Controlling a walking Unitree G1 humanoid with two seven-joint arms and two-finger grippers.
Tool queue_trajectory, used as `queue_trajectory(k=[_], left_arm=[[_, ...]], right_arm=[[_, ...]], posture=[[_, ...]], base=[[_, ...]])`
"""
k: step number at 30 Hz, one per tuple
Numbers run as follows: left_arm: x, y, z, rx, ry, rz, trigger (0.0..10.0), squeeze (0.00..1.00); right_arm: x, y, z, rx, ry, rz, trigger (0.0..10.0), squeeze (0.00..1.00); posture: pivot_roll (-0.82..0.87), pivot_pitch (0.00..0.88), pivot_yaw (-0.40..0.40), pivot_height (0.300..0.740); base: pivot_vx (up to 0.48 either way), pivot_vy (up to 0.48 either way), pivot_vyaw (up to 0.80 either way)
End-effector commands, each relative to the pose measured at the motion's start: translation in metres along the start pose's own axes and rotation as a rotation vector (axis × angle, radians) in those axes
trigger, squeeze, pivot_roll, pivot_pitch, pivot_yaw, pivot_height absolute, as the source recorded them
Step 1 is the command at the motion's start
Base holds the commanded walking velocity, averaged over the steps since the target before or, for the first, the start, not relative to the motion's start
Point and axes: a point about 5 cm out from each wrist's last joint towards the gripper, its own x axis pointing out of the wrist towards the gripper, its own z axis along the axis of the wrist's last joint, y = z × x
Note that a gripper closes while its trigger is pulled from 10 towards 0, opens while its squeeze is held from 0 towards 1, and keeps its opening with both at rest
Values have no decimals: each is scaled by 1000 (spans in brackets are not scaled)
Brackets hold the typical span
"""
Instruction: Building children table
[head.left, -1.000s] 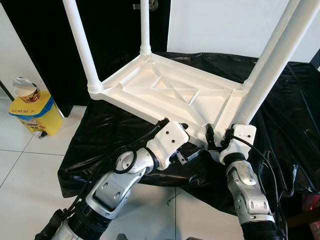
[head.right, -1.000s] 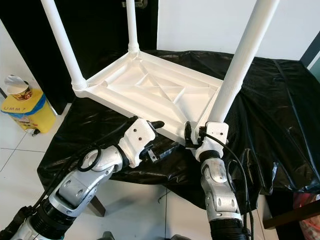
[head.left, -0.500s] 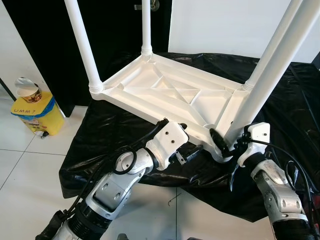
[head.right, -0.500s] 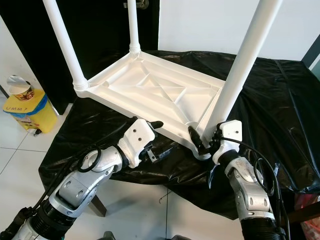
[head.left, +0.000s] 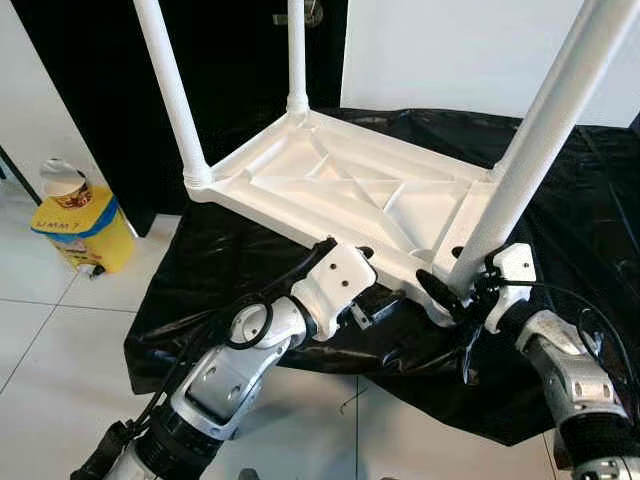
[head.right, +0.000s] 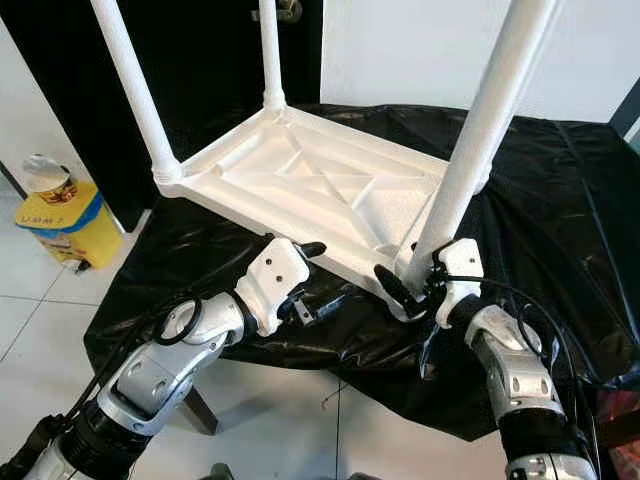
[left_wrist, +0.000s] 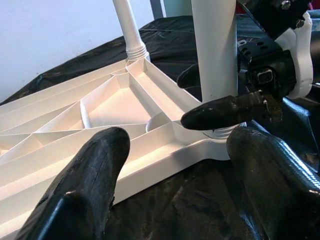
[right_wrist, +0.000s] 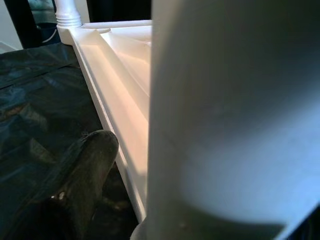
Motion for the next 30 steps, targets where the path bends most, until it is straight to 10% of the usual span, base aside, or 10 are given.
queue_trajectory(k=[1, 3, 17, 18, 30], left_arm=[[-2, -3, 3, 13, -11, -45, 10000, 0], [-2, -4, 3, 11, -10, -48, 10000, 0], [-2, -5, 4, 5, -12, -51, 10000, 0], [-1, -5, 4, 5, -13, -51, 10000, 0], [-1, -6, 4, -2, -12, -44, 10000, 0]], right_arm=[[1, 0, -2, -13, 15, 20, 6157, 0], [2, -1, -4, -18, 18, 30, 0, 0], [-6, -1, -17, -4, 38, 11, 0, 0], [-7, 0, -18, 2, 39, -2, 10000, 0], [-6, 10, -24, 29, 38, -177, 10000, 0]], posture=[[31, 12, -47, 740], [33, 14, -48, 740], [23, 21, -47, 740], [22, 24, -47, 740], [26, 28, -60, 740]], base=[[0, 0, 0], [0, 0, 0], [0, 0, 0], [0, 0, 0], [0, 0, 0]])
